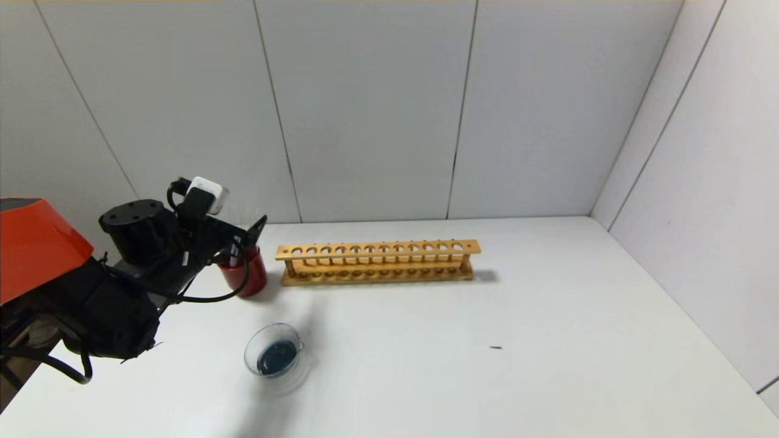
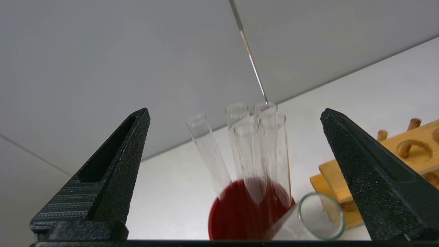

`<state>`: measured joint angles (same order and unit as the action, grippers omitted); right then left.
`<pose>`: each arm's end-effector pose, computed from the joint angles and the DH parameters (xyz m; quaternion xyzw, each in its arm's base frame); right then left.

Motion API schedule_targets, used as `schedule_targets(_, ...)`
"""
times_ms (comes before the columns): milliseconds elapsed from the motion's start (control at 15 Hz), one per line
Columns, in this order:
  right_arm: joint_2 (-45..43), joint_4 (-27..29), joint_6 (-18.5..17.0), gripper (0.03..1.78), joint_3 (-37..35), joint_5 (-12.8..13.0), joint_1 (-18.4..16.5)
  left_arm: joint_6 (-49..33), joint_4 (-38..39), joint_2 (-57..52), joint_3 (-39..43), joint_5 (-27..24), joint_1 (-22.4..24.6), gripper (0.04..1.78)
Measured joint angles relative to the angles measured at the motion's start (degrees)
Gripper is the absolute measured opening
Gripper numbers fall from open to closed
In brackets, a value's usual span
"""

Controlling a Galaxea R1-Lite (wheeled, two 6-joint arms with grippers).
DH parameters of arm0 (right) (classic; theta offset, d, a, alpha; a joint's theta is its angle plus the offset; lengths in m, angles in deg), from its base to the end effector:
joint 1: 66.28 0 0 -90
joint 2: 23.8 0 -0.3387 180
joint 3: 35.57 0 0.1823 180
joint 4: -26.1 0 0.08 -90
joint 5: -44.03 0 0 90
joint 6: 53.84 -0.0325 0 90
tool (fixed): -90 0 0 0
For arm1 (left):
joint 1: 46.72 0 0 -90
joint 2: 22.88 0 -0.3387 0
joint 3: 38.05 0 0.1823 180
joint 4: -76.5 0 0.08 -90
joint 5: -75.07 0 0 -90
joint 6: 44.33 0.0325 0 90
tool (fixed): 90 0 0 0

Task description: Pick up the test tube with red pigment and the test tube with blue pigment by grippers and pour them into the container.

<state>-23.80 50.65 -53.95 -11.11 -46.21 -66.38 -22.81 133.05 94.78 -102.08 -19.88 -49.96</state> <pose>-0.0603 0.0002 0.0753 0.0010 0.0008 0.0012 1.0000 0.3768 -0.0241 0.1589 0.1865 -0.0384 -0.0654 0.9795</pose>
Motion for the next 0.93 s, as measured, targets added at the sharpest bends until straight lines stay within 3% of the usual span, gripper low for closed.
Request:
schedule_targets(600,0.0,0.0,0.0,1.75,0.0,0.0,0.0,1.21,-17.14,-17.71,-8.02,-0.52,0.0,1.75)
schedule_targets(933,0.0,0.0,-0.05,1.75,0.0,0.02,0.0,1.34,-33.62,-39.74,-5.63,5.66,0.3,1.75)
